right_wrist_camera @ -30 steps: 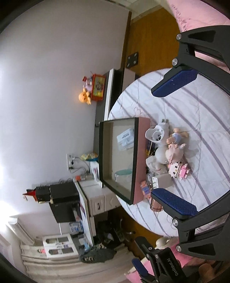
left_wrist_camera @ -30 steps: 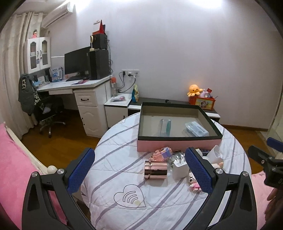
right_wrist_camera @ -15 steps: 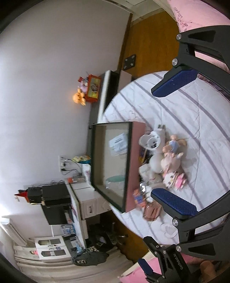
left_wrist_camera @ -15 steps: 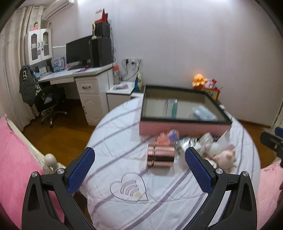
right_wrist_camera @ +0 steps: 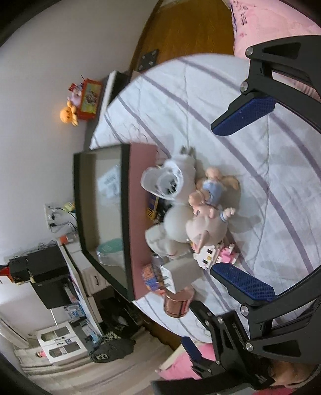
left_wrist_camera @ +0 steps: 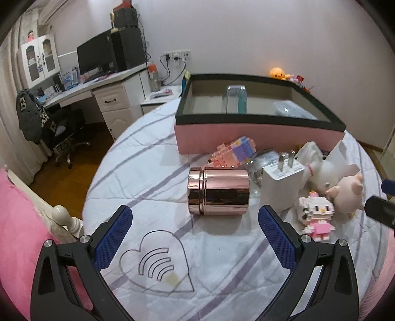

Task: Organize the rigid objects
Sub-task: 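Grasp the rose-gold canister with the left tool while the right tool grasps the pig figurine, then lower the canister and pig figurine into the pink box and open both tools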

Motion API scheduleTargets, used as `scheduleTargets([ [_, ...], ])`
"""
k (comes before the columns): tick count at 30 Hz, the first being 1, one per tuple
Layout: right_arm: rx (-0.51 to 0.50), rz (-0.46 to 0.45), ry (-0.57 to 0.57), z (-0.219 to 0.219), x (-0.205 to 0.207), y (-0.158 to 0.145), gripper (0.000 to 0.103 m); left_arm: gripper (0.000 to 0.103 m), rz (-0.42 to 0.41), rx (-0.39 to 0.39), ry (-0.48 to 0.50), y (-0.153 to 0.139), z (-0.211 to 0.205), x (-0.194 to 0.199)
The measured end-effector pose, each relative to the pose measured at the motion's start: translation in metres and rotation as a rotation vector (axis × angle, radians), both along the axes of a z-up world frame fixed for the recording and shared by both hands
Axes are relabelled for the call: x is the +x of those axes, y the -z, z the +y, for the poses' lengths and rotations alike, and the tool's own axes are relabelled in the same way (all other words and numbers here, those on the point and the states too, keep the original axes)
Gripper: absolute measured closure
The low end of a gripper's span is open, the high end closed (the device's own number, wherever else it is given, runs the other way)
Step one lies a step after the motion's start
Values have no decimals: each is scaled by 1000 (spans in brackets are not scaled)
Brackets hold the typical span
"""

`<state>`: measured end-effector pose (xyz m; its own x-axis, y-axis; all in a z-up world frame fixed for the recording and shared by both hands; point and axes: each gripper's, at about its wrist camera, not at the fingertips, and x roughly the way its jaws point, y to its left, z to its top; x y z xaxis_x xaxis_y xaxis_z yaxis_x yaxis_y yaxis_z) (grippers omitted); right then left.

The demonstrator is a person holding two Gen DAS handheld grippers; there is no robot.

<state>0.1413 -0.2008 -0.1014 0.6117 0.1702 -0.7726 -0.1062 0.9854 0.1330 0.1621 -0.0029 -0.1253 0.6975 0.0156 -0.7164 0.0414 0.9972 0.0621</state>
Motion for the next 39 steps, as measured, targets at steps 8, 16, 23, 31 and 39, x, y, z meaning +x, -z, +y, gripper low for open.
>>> scheduleTargets([
  [8, 31, 37, 3, 3, 19, 20, 1, 2, 35, 2, 1, 10, -2, 29],
  [16, 68, 44, -11, 3, 25, 28, 22, 48, 96, -88, 59, 18, 1, 38],
  [23, 101, 31, -21, -2, 16, 24, 22, 49, 72, -103, 58, 11, 5, 26],
  [31, 137, 1, -37, -10, 2, -1, 22, 49, 36, -122, 76, -14, 11, 5],
  [39, 133, -109, -79, -5, 20, -53, 22, 49, -64, -112, 91, -68, 7, 27],
])
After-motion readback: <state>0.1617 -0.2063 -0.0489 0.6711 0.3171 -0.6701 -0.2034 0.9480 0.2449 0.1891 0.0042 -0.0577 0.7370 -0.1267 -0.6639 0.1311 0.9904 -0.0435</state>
